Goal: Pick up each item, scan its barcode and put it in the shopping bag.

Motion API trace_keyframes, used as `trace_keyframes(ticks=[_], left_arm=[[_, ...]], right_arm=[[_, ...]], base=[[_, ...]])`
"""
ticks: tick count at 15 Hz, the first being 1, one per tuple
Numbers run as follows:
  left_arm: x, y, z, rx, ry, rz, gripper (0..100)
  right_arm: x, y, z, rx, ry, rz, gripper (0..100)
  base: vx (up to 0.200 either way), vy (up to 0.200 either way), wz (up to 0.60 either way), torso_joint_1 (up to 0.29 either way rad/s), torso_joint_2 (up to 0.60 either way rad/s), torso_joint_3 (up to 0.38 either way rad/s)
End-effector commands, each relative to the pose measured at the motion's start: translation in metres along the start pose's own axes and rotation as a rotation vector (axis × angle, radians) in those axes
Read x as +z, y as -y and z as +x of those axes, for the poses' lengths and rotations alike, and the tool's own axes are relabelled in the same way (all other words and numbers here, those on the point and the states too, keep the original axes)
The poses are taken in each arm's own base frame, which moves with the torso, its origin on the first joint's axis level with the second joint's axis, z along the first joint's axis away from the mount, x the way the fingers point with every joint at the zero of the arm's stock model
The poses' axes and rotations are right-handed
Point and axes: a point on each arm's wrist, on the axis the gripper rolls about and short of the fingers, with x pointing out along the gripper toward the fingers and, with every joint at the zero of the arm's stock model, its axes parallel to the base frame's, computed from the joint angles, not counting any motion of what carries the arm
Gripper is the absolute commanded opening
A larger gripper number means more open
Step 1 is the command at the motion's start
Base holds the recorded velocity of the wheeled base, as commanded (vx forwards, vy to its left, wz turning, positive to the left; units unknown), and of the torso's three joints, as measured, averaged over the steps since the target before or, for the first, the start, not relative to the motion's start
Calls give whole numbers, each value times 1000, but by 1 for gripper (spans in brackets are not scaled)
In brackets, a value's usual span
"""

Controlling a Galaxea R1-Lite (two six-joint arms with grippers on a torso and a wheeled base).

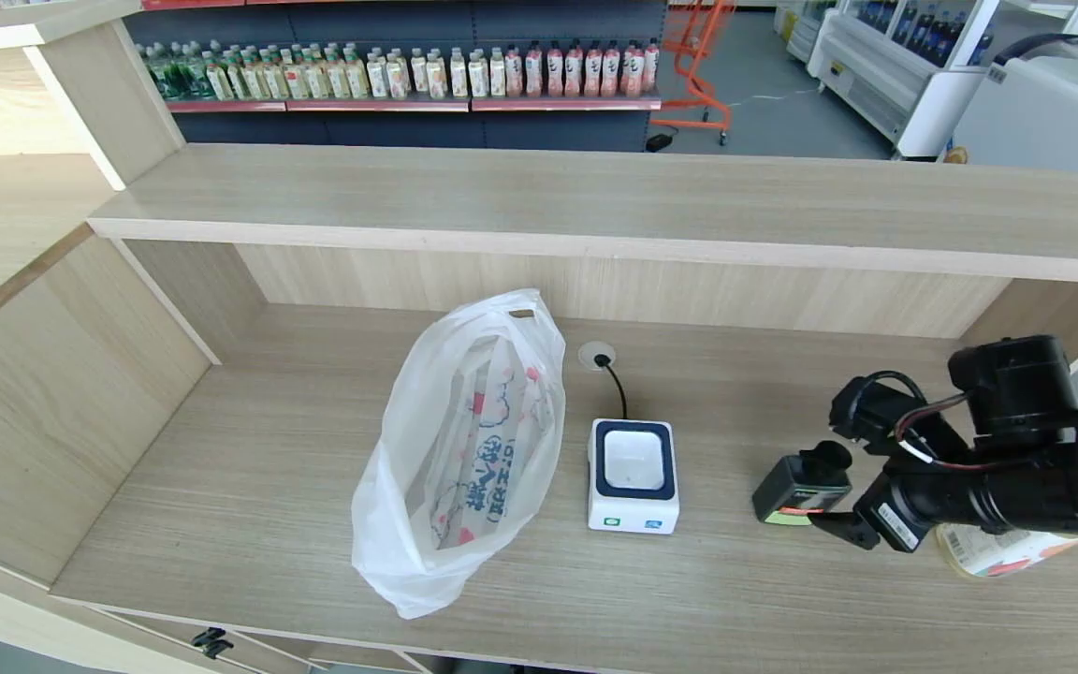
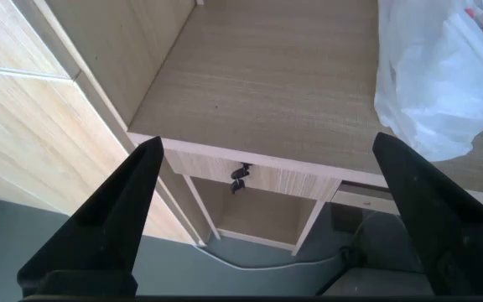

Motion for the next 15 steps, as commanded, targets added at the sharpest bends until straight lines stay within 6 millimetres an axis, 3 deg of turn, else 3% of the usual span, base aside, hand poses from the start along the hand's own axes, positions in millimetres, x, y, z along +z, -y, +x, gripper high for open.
trace_keyframes(ticks=[1, 6, 10, 11, 15], left_arm=[[0, 0, 0, 1, -2, 0, 100], [0, 0, 0, 1, -2, 0, 100], [0, 0, 0, 1, -2, 0, 100], [0, 0, 0, 1, -2, 0, 100], [0, 0, 0, 1, 0, 0, 100]], right_arm=[[4, -13, 23, 57, -12, -31, 100], [17, -16, 48, 65, 21, -58, 100], [20, -21, 51, 81, 24, -68, 100], [23, -24, 52, 85, 33, -71, 0], [40, -38, 51, 97, 102, -10, 0]], base=[[0, 0, 0, 0, 0, 0], [0, 0, 0, 0, 0, 0], [0, 0, 0, 0, 0, 0], [0, 0, 0, 0, 0, 0], [0, 0, 0, 0, 0, 0]])
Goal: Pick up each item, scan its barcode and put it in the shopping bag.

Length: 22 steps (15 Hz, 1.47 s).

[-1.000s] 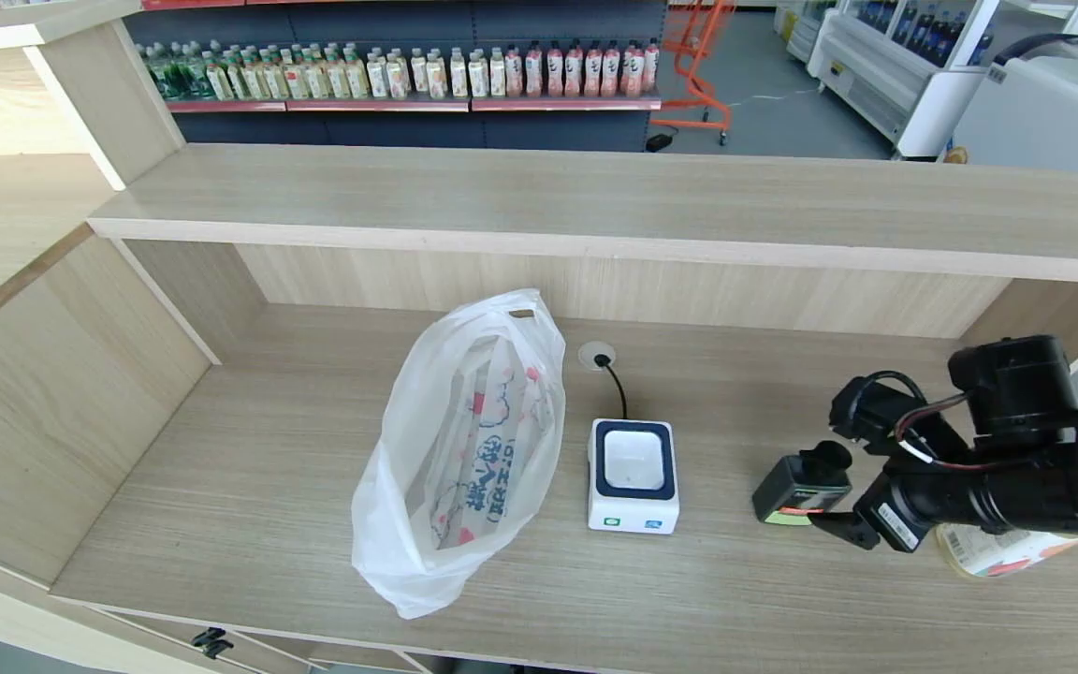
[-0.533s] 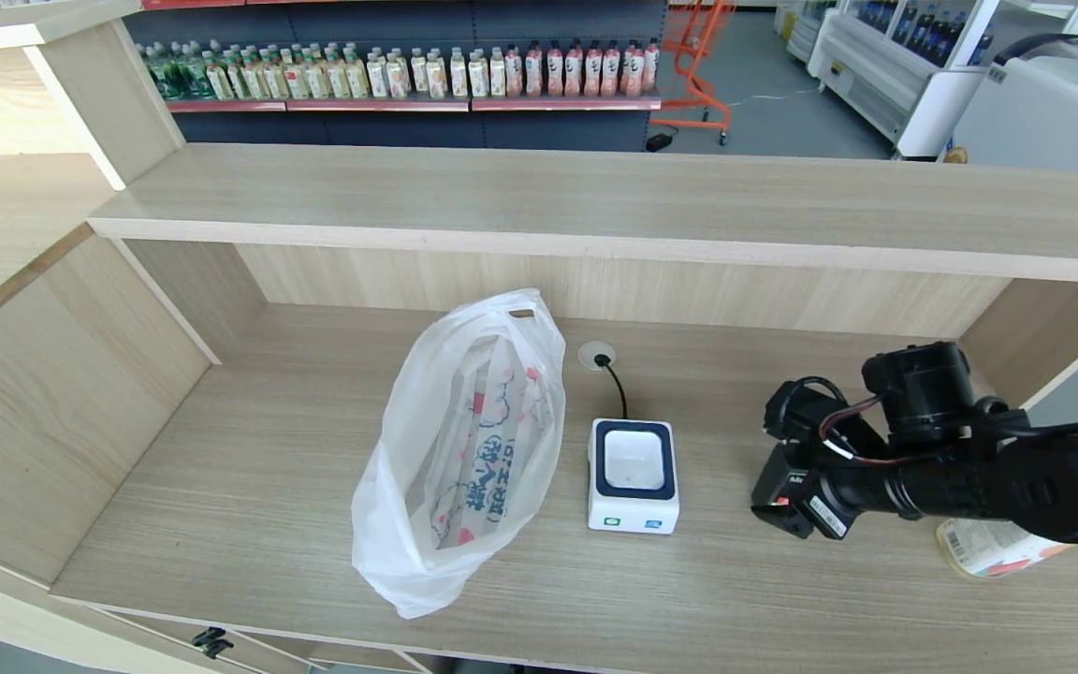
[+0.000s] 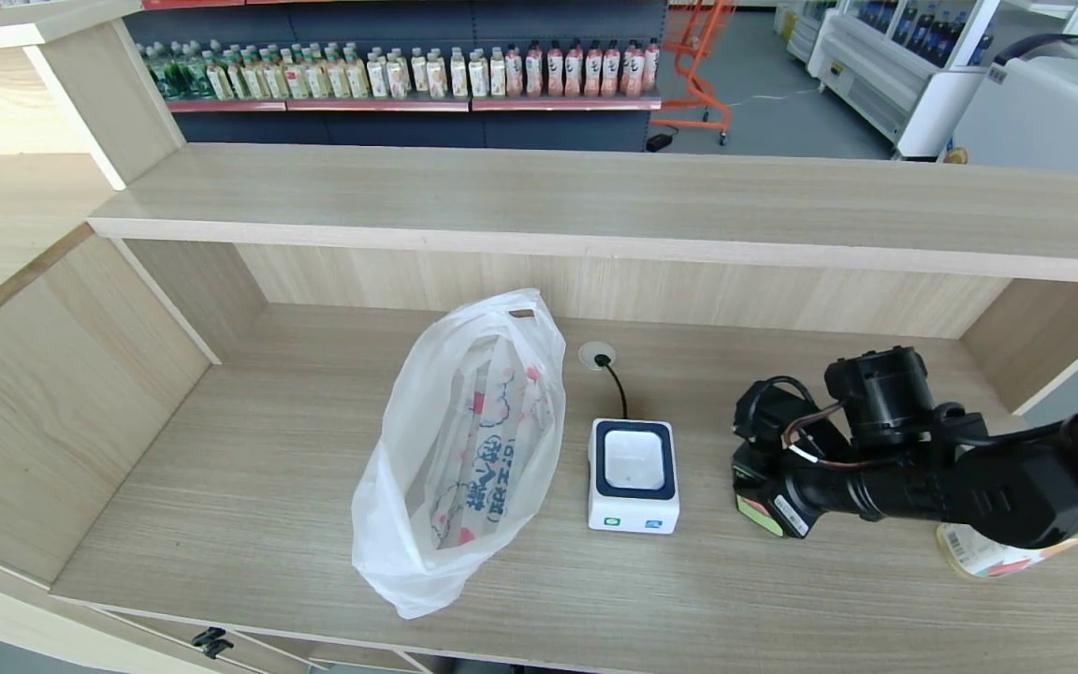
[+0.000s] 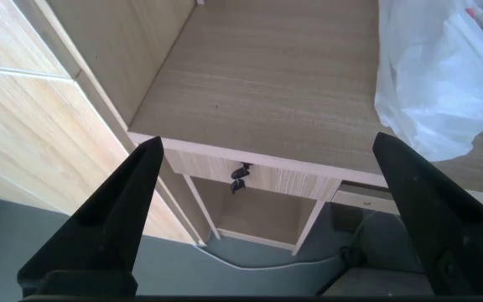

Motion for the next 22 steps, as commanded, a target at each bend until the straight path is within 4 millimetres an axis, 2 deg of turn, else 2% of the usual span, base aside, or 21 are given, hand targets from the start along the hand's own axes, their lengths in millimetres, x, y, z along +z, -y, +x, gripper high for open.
trace_keyframes(ticks=[1, 3, 4, 5, 6, 7, 8, 10, 11, 12, 13, 15, 16, 17, 18, 19, 20, 22], left_arm=[[0, 0, 0, 1, 0, 0, 100], [0, 0, 0, 1, 0, 0, 100], [0, 0, 0, 1, 0, 0, 100], [0, 0, 0, 1, -3, 1, 100], [0, 0, 0, 1, -3, 1, 100], [0, 0, 0, 1, -2, 0, 100], [0, 0, 0, 1, -2, 0, 100], [0, 0, 0, 1, -2, 0, 100], [0, 0, 0, 1, -2, 0, 100], [0, 0, 0, 1, -2, 0, 100], [0, 0, 0, 1, -2, 0, 100], [0, 0, 0, 1, -2, 0, 100], [0, 0, 0, 1, -2, 0, 100], [0, 0, 0, 1, -2, 0, 100], [0, 0, 0, 1, -3, 1, 100], [0, 0, 0, 1, -2, 0, 100], [0, 0, 0, 1, -2, 0, 100], [0, 0, 0, 1, -2, 0, 100]], right_arm=[[4, -6, -2, 7, 15, -1, 0], [1, -8, -12, 0, 18, -2, 0], [5, -6, -24, -28, 52, -4, 0], [13, -1, -42, -100, 93, -10, 0], [18, 5, -69, -223, 129, -4, 0], [17, 12, -97, -340, 157, 16, 0], [9, 17, -116, -417, 156, 26, 0], [-7, 20, -150, -521, 159, -65, 0], [-7, 18, -156, -537, 174, -102, 0], [-5, 10, -171, -555, 236, -305, 0], [-3, 5, -176, -494, 323, -503, 0], [5, 1, -176, -412, 551, -1049, 0], [6, -2, -170, -398, 624, -1244, 0], [9, -13, -159, -370, 751, -1516, 0], [10, -21, -148, -354, 826, -1693, 0], [10, -23, -147, -348, 833, -1707, 0], [13, -42, -138, -306, 1012, -1906, 0], [9, -54, -124, -289, 1214, -2026, 0]], base=[[0, 0, 0, 0, 0, 0], [0, 0, 0, 0, 0, 0], [0, 0, 0, 0, 0, 0], [0, 0, 0, 0, 0, 0], [0, 0, 0, 0, 0, 0], [0, 0, 0, 0, 0, 0], [0, 0, 0, 0, 0, 0], [0, 0, 0, 0, 0, 0], [0, 0, 0, 0, 0, 0], [0, 0, 0, 0, 0, 0], [0, 0, 0, 0, 0, 0], [0, 0, 0, 0, 0, 0], [0, 0, 0, 0, 0, 0], [0, 0, 0, 0, 0, 0], [0, 0, 0, 0, 0, 0], [0, 0, 0, 0, 0, 0], [0, 0, 0, 0, 0, 0], [0, 0, 0, 0, 0, 0]])
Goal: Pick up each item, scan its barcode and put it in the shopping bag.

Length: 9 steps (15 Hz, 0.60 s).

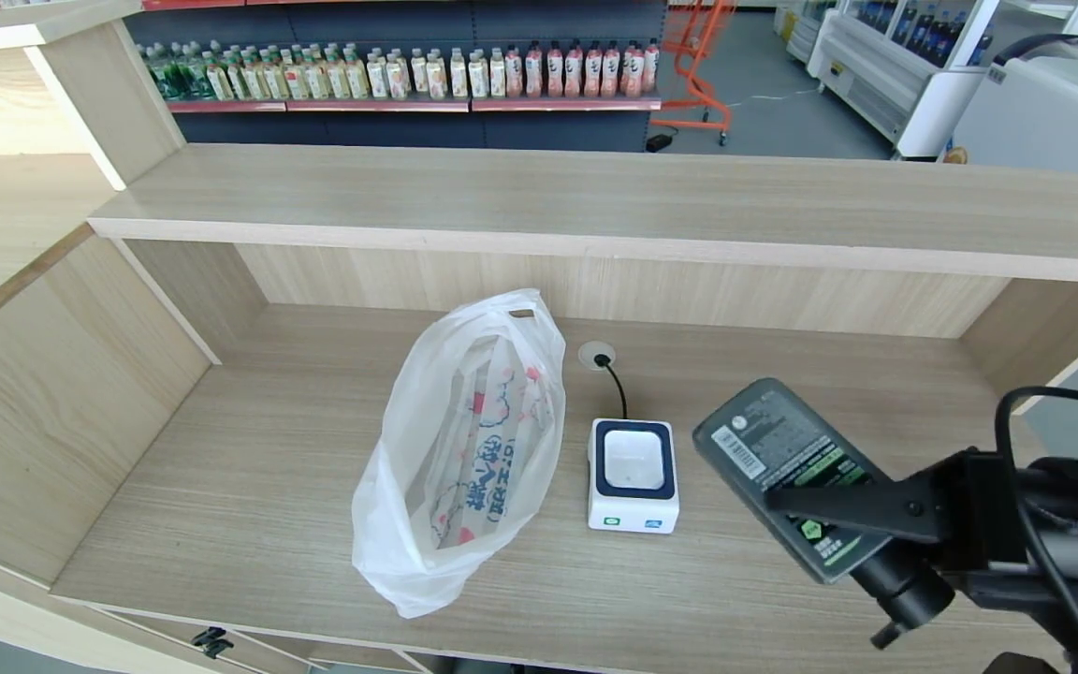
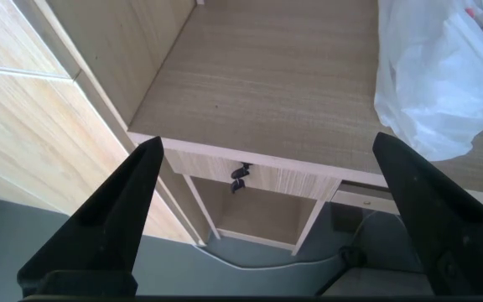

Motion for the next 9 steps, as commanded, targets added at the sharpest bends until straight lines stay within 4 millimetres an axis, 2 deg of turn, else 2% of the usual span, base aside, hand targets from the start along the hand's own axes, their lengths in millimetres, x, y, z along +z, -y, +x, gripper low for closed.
trace_keyframes(ticks=[1, 2, 5, 9], left_arm=[[0, 0, 0, 1, -2, 0, 100], [0, 0, 0, 1, -2, 0, 100], [0, 0, 0, 1, -2, 0, 100], [0, 0, 0, 1, -2, 0, 100]], right_arm=[[12, -18, 22, -69, 157, -18, 0], [17, -24, 25, -133, 211, -61, 0], [22, -15, 17, -155, 196, -141, 0], [22, -21, 20, -166, 216, -123, 0]], base=[[0, 0, 0, 0, 0, 0], [0, 0, 0, 0, 0, 0], [0, 0, 0, 0, 0, 0], [0, 0, 0, 0, 0, 0]])
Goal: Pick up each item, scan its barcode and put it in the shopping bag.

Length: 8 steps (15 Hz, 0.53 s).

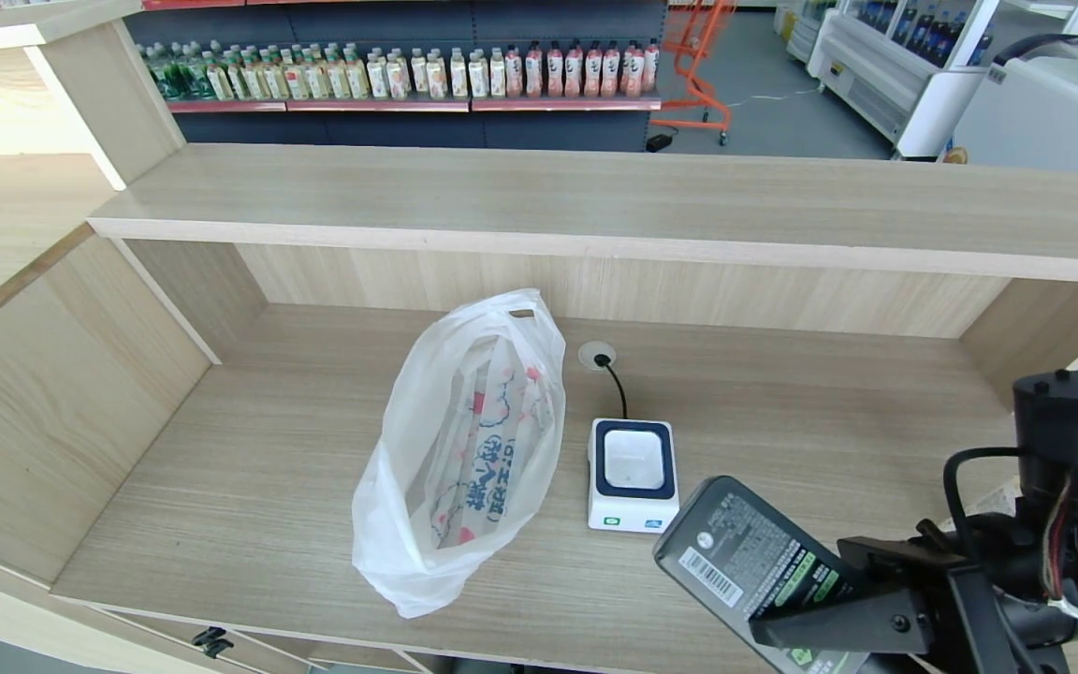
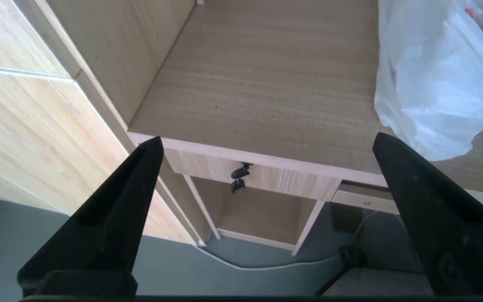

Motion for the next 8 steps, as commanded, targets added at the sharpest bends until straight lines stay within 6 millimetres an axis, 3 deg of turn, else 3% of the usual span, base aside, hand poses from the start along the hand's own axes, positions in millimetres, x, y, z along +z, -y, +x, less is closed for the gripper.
trace_keyframes(ticks=[1, 8], left_arm=[[0, 0, 0, 0, -3, 1, 100], [0, 0, 0, 0, -2, 0, 100]], right_arm=[[1, -3, 1, 0, 7, 9, 0], [-2, -6, 0, 12, -5, 10, 0]], base=[[0, 0, 0, 0, 0, 0], [0, 0, 0, 0, 0, 0]])
